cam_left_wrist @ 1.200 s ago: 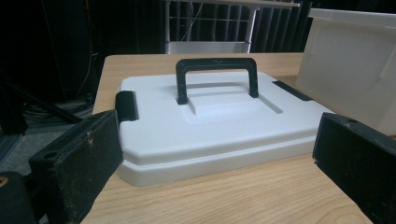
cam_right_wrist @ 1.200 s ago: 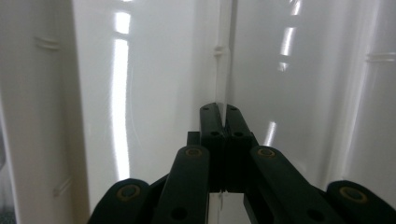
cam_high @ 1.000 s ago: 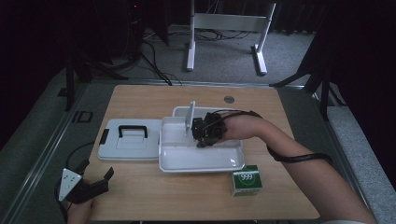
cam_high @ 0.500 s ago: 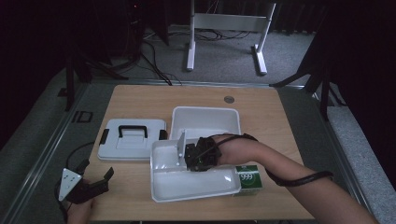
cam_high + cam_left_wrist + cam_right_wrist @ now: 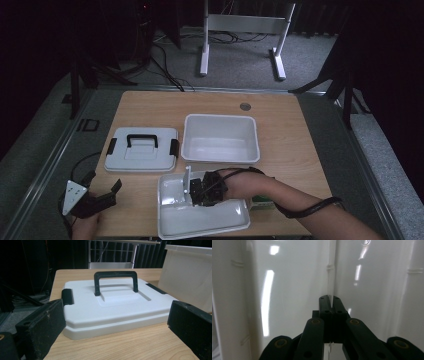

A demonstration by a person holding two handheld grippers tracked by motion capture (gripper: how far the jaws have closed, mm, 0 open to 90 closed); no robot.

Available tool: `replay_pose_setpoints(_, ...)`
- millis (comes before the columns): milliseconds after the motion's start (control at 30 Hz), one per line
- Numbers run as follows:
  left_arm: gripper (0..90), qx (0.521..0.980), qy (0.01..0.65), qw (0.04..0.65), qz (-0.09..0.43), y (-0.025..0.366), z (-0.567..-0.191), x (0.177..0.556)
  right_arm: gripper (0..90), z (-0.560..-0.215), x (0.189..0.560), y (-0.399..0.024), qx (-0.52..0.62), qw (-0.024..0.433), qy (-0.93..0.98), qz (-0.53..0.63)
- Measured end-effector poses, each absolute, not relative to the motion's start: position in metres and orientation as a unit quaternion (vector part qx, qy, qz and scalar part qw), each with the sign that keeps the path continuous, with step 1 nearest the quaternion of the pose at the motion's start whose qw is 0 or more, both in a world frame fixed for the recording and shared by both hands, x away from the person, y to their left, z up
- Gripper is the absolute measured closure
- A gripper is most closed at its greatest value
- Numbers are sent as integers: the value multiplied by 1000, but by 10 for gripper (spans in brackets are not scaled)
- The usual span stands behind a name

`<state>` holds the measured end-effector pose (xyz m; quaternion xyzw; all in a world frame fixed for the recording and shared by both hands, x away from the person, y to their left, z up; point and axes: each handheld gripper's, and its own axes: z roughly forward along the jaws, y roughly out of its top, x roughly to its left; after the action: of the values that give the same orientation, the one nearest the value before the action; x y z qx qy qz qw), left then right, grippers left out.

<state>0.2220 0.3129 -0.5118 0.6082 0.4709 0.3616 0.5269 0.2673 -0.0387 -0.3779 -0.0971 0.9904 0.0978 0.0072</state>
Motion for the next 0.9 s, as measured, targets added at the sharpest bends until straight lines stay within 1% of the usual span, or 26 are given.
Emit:
replay_pose_setpoints(133,13,608,470,527,363,313,-512,222,890,-398,271,-35,-86,13,992,89)
replay_pose_setpoints(333,13,608,470,527,363,313,-512,222,890,-424,281,-31,-73,10,994,80)
replay_pose_setpoints(900,13,608,468,530,361,313,-512,222,890,-459,290,-27,-63,18,996,54)
